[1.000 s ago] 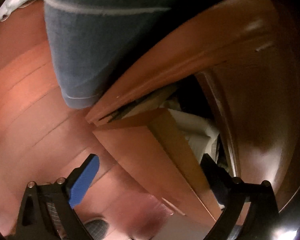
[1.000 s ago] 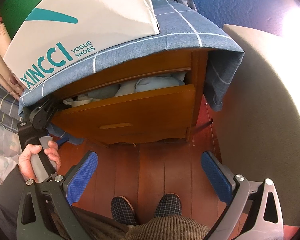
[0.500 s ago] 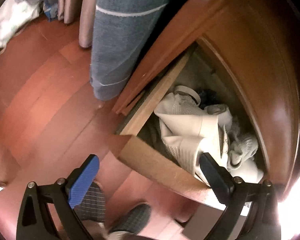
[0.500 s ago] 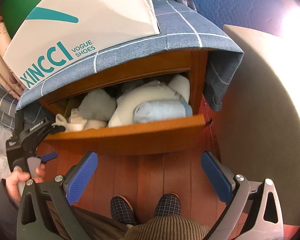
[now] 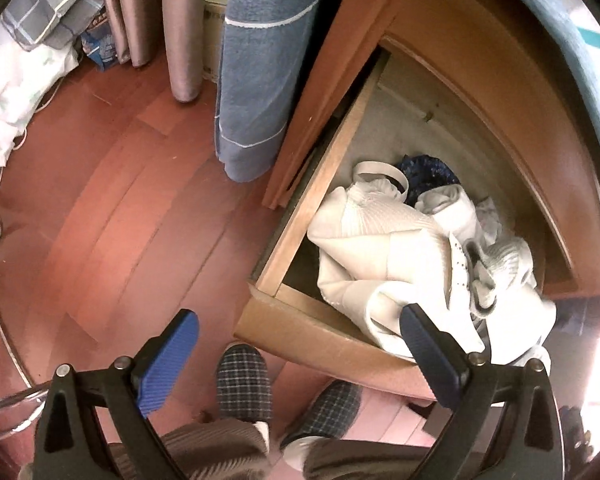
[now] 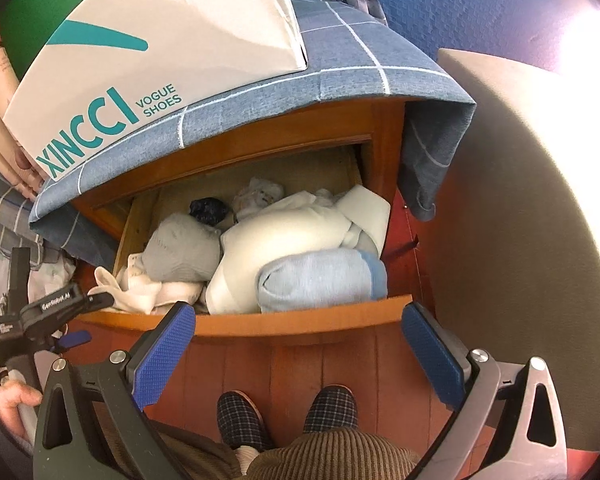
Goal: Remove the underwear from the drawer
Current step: 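Hook the drawer front with the left tool and pull it open, then reach into the drawer and grasp the light blue rolled sock with the right tool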
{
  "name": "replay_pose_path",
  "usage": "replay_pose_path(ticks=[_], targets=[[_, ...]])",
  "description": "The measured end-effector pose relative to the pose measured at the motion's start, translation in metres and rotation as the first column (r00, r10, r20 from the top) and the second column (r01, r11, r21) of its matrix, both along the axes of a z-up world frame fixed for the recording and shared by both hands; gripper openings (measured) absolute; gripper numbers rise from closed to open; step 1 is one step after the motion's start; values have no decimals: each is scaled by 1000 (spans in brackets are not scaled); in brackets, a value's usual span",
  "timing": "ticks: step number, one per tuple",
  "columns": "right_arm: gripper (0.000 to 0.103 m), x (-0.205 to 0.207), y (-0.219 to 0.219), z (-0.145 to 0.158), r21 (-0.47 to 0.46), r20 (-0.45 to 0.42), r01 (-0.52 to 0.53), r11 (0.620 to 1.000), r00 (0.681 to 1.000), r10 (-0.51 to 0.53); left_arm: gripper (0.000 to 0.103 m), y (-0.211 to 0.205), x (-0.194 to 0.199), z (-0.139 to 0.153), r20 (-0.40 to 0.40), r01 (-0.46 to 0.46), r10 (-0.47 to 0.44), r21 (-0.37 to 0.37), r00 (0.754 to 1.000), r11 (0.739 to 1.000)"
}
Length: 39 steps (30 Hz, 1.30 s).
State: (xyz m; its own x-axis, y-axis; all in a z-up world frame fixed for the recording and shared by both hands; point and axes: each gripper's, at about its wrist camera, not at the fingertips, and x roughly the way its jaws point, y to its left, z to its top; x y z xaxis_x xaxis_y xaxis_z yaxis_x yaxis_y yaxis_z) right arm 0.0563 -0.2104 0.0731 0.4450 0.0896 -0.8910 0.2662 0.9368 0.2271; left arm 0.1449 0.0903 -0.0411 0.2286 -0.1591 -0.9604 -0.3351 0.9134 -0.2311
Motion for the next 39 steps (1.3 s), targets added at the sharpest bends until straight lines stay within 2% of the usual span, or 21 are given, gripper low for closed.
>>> replay_pose_path(ticks=[6, 13, 19, 26, 29, 34, 39], targets=[[102, 1, -2, -1, -2, -10, 8, 1000, 1000, -8, 103, -3, 10, -3, -16, 66, -65, 46, 998, 997], [102, 6, -1, -1, -10, -25, 2, 1000, 1000, -2, 103, -3, 8, 1, -44, 92, -89, 70, 995, 993], [102, 8, -5, -4, 8, -40, 1, 1000, 999, 0, 103, -3, 16, 4, 0, 84, -85, 72, 996, 994], [102, 18, 1, -14, 18, -106, -62, 998, 992, 64, 103, -11, 16, 11, 72, 101, -113, 154, 991, 983], [102, 21, 3, -19, 32, -142, -81, 996, 986, 85, 102, -8, 12, 15, 92, 71, -92, 205, 991, 976], [102, 32, -2, -23, 81, -226, -96, 992, 968, 112, 102, -2, -6, 30, 152, 40, -77, 236, 985, 971], [102, 43, -5, -30, 118, -297, -103, 988, 945, 134, 102, -7, -24, 66, 294, 23, -108, 279, 950, 960]])
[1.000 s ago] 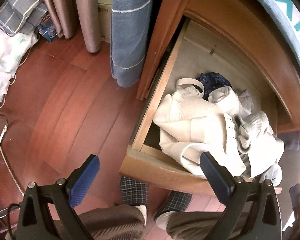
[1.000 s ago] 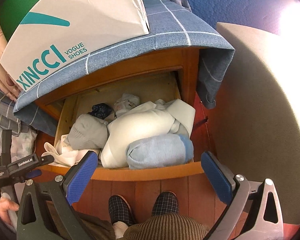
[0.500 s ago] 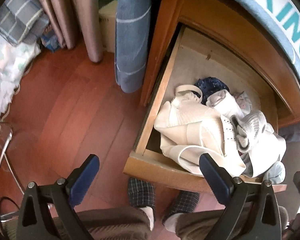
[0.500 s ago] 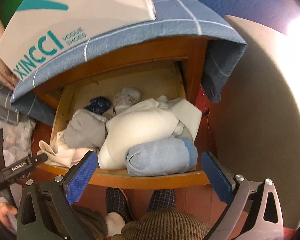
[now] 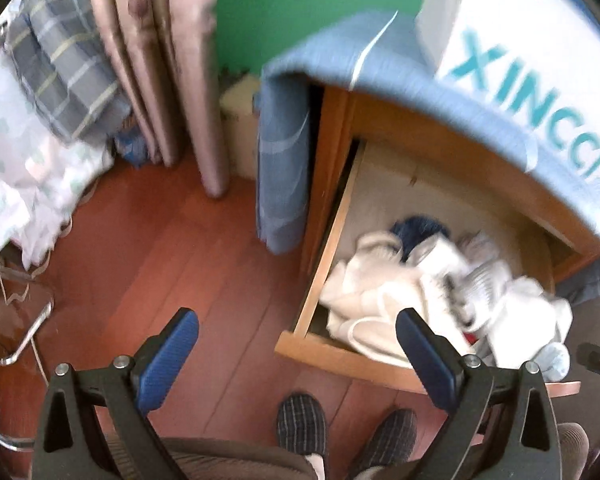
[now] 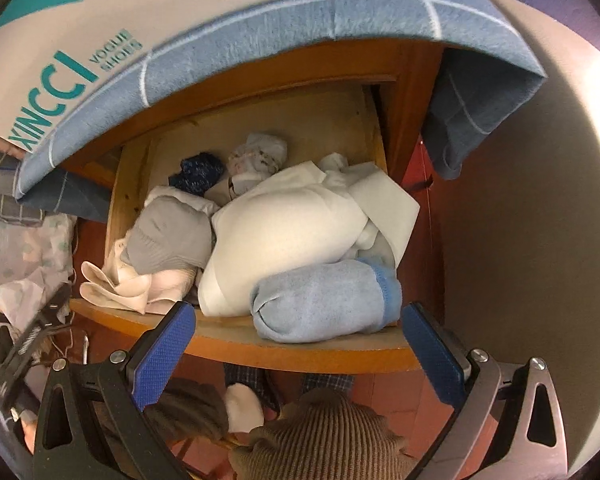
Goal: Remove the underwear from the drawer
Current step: 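Reach into the drawer and grasp the light blue rolled sock with the right tool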
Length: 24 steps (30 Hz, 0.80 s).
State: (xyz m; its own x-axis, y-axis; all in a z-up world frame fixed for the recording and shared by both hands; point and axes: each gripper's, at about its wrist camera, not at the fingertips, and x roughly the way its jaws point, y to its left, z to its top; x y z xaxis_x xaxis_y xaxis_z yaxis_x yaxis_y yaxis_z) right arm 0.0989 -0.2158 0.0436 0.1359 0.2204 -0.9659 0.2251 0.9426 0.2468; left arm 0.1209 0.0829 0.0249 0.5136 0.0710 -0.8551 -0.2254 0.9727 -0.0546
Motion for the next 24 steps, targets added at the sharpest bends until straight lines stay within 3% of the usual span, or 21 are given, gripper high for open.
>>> replay_pose_path(ticks=[5, 9, 15, 21, 24], targets=[[102, 5, -1, -15, 42, -60, 4, 999, 998, -1, 102, -10, -5, 29, 51, 120, -120, 17, 991, 993], [102, 13, 3, -22, 21, -86, -7, 1000, 996, 9, 102, -19, -1, 33, 37, 202, -204, 47, 978, 978], [101, 18, 10, -32, -15, -120, -38, 999, 992, 36, 102, -23, 8, 20, 5, 278, -278, 8, 961, 961], [92, 17, 8, -44, -13, -148, -34, 999, 988, 32, 102, -31, 15, -4, -37, 294, -296, -55, 954, 954], [89, 17, 7, -42, -20, -143, -33, 999, 989, 29, 102, -38, 15, -8, -46, 306, -308, -45, 950, 951]])
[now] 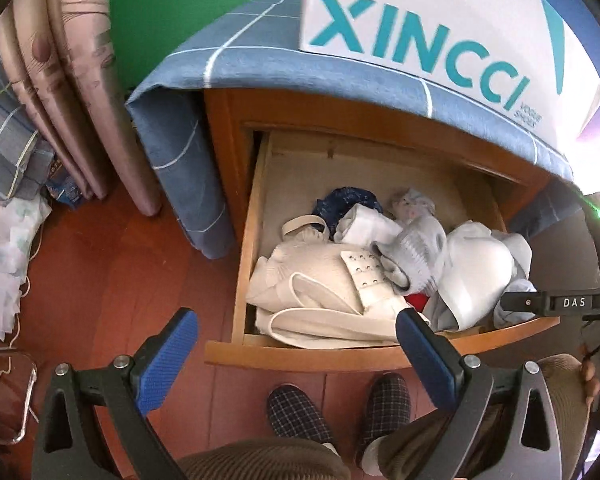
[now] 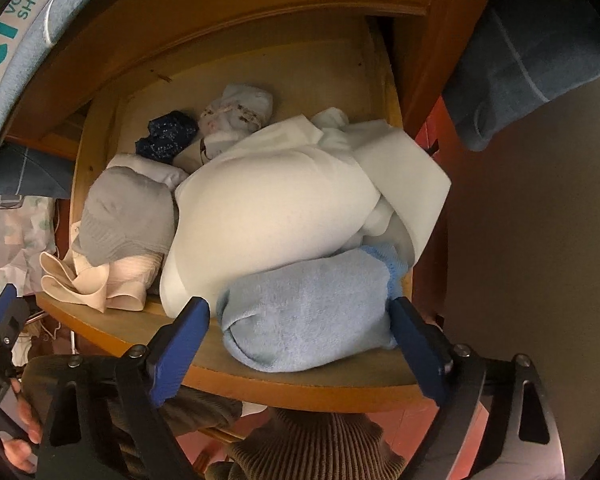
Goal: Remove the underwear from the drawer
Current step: 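Reach into the drawer and grasp the light blue rolled sock with the right tool, then grasp the grey knit sock with the left tool while the right tool holds the blue sock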
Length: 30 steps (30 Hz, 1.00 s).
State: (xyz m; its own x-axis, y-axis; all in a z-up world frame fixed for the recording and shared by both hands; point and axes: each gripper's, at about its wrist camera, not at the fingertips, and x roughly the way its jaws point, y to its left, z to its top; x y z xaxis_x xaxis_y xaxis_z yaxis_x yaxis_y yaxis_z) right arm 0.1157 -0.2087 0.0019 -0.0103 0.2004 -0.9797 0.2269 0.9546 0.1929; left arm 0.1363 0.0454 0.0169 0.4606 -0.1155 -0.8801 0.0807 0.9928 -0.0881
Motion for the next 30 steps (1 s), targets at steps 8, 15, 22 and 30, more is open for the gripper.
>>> replay_pose_path(ticks=[8, 15, 22, 30], targets=[[77, 3, -3, -10, -8, -40, -4, 1000, 999, 3, 102, -11, 6, -6, -31, 29, -30, -17, 999, 999], [61, 6, 3, -9, -41, -26, -43, 998, 999, 42, 102, -10, 5, -5, -27, 23, -23, -7, 999, 1000], [48, -1, 5, 4, -55, 55, -51, 997, 997, 54, 102, -13, 4, -4, -15, 25, -24, 23, 1000, 999], [46, -11, 10, 27, -113, 176, -50, 992, 982, 70, 102, -21, 4, -4, -13, 51, -50, 82, 999, 995]])
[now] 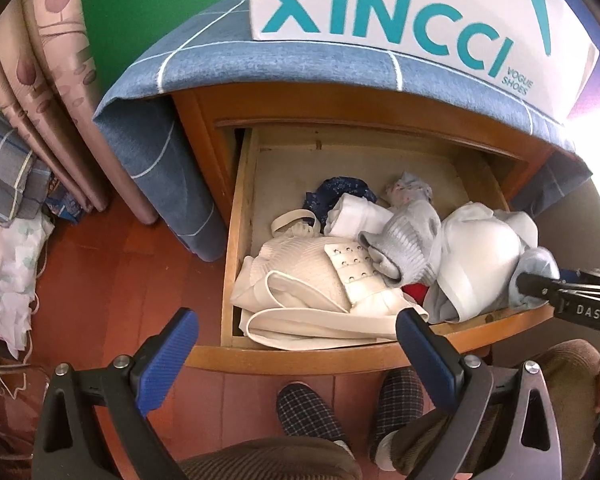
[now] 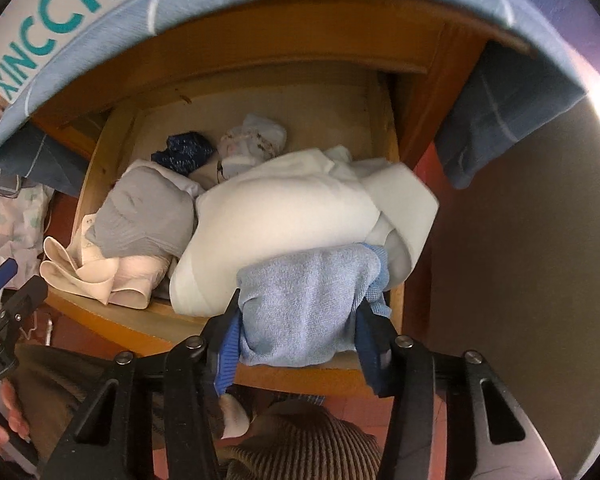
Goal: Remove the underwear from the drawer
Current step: 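Grasp the grey knit sock with the left tool while the right tool holds the blue sock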
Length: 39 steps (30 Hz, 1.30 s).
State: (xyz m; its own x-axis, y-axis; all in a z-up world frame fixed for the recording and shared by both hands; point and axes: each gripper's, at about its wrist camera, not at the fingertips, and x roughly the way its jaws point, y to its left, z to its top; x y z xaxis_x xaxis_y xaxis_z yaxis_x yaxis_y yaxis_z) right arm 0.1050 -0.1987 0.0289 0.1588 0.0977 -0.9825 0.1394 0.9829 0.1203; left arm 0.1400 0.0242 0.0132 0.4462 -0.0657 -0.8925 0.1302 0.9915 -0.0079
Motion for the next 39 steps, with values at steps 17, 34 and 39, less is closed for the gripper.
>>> replay_pose_path(ticks=[17, 34, 39], targets=[[46, -13, -26, 9, -74, 36, 25, 997, 999, -23, 102, -34, 14, 3, 40, 120, -123, 73, 992, 990], [46, -11, -32, 3, -51, 13, 39, 998, 999, -39, 102, -78, 73, -39, -97, 144, -143, -3, 985, 990], [46, -10, -31, 1, -44, 4, 32, 999, 999, -32, 82, -82, 80, -54, -150, 120, -126, -45, 981, 992]])
